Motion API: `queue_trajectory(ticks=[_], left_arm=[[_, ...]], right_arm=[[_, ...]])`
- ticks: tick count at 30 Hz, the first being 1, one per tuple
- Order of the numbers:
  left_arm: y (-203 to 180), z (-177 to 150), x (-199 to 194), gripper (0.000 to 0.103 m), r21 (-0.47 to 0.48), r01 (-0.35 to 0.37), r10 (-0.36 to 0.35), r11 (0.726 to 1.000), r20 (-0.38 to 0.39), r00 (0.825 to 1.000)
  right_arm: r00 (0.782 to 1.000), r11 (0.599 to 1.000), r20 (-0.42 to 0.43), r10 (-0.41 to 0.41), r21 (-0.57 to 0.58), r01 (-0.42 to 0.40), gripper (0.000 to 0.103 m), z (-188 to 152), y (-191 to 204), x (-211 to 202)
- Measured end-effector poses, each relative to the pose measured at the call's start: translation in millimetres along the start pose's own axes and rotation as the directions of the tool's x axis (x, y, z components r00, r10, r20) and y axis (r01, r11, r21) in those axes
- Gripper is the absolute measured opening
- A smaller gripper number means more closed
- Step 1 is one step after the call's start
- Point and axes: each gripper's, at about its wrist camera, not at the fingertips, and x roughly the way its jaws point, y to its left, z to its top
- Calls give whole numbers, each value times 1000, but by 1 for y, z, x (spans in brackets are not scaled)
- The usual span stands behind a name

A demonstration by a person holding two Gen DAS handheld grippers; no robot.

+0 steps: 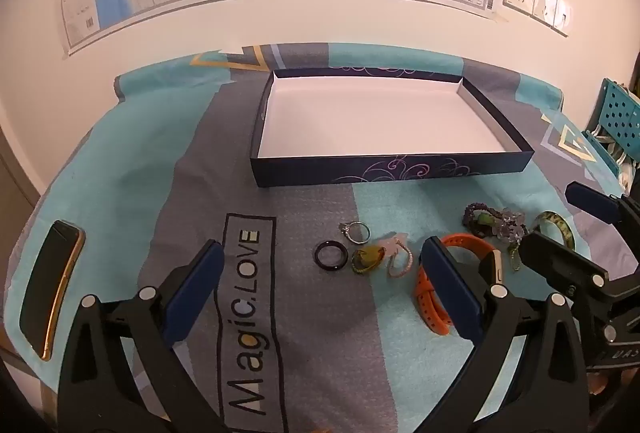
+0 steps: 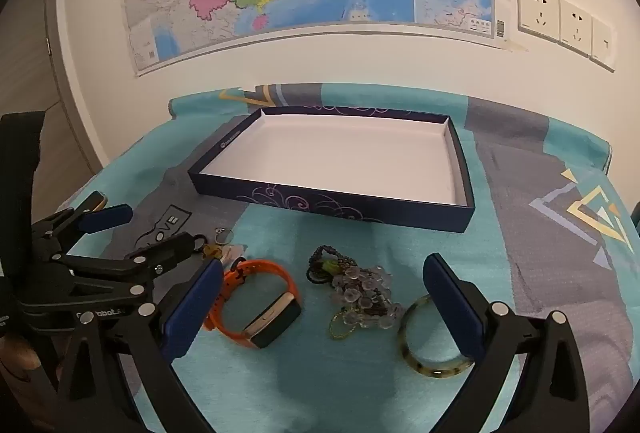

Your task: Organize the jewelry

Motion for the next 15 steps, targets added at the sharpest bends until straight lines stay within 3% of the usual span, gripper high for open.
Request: queue_trajectory(ticks=[15], left_arm=[[4,3,-7,97,7,-16,16,1000,16,1000]], right_arm=[[1000,1000,-1,7,1,-7,97,2,4,-3]])
